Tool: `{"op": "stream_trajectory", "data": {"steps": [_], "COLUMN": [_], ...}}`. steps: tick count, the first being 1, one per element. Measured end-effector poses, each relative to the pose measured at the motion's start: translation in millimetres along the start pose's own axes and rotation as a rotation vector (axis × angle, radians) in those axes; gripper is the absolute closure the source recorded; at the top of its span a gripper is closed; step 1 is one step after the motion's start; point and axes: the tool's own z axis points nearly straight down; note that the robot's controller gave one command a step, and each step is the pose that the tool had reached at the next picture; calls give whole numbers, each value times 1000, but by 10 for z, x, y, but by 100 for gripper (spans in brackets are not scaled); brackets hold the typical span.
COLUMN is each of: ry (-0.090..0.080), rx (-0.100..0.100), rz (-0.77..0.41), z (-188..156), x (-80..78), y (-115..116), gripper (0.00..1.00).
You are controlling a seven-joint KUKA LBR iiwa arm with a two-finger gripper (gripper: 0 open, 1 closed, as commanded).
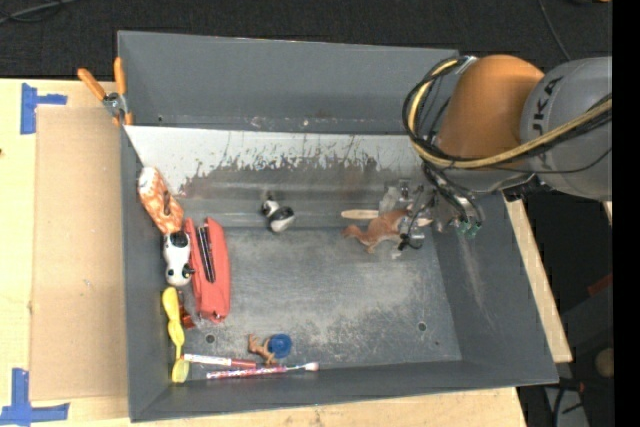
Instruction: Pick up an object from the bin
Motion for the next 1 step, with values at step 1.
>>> {"op": "stream_trajectory", "data": {"steps": [1], "ry": [0], "rx": [0], "rz": [-1], "z": [-214], "x": [-2], "y": [2], "gripper": [100]}}
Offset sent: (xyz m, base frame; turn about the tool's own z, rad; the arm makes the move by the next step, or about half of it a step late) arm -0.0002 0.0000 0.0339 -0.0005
